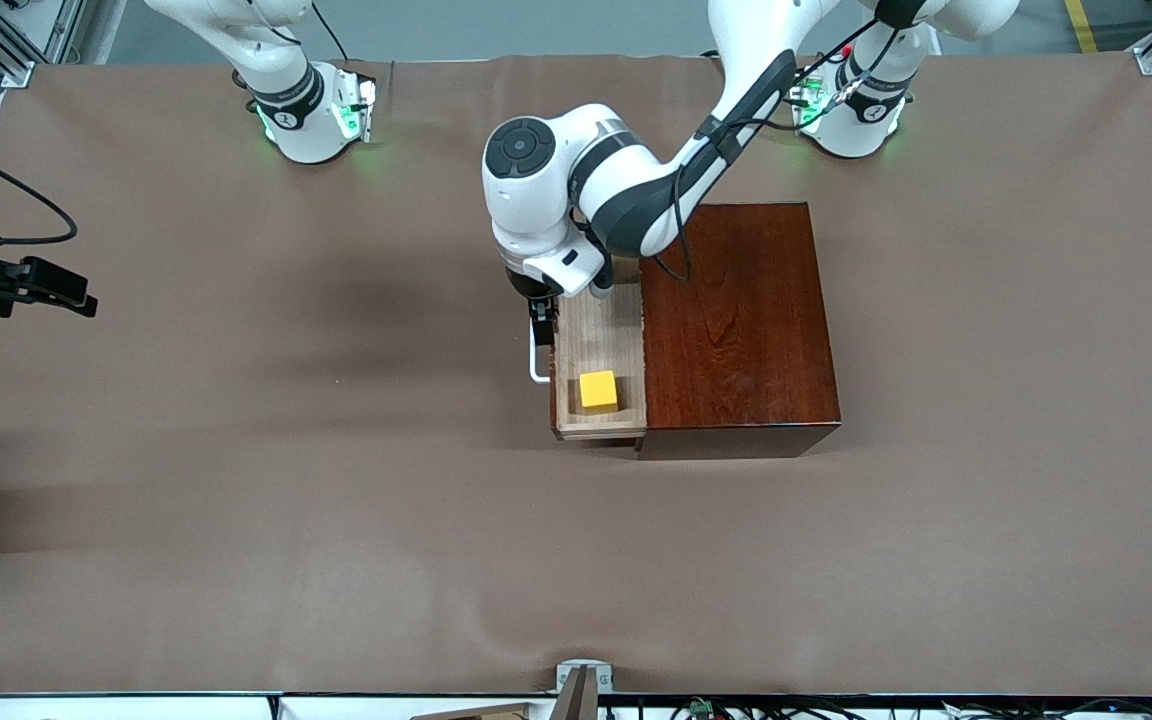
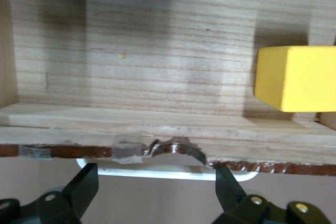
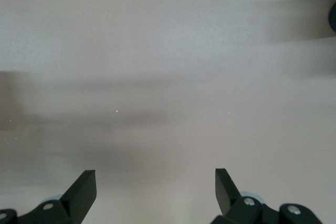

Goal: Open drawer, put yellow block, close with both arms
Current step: 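Push the drawer shut into the box with the left gripper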

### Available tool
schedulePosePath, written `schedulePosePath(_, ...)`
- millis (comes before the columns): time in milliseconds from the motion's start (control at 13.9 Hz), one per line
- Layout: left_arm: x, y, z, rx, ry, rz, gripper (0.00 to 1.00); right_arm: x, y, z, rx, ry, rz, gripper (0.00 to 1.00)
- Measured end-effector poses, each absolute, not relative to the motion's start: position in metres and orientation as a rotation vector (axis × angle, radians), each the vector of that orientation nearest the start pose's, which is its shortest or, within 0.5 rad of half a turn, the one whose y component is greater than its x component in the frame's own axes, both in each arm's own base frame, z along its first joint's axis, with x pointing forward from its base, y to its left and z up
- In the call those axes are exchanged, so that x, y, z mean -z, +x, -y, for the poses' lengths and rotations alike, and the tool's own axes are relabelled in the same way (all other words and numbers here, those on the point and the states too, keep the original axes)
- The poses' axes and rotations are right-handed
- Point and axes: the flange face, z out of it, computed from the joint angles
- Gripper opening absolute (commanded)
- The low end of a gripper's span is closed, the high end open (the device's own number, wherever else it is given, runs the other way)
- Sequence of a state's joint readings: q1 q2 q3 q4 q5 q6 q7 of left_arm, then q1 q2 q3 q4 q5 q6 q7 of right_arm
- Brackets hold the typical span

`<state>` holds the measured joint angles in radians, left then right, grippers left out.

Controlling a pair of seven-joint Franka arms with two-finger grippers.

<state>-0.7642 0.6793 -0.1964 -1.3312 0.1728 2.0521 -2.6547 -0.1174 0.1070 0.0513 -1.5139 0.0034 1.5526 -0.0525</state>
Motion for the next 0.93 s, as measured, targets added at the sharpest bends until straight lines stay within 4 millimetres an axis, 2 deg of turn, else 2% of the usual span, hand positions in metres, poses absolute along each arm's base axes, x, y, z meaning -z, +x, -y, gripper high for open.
schedulePosePath(575,-0.325,0.462,0.583,-0.024,2.202,-2.118,1.0,-0.59,0.583,0.039,-0.103,-3.127,-0.02,1.0)
schedulePosePath(934,-0.323,0.469,0.579,-0.009,2.198,-2.124,1.0,-0.59,0.583,0.039,-0.103,-3.127,-0.019,1.0)
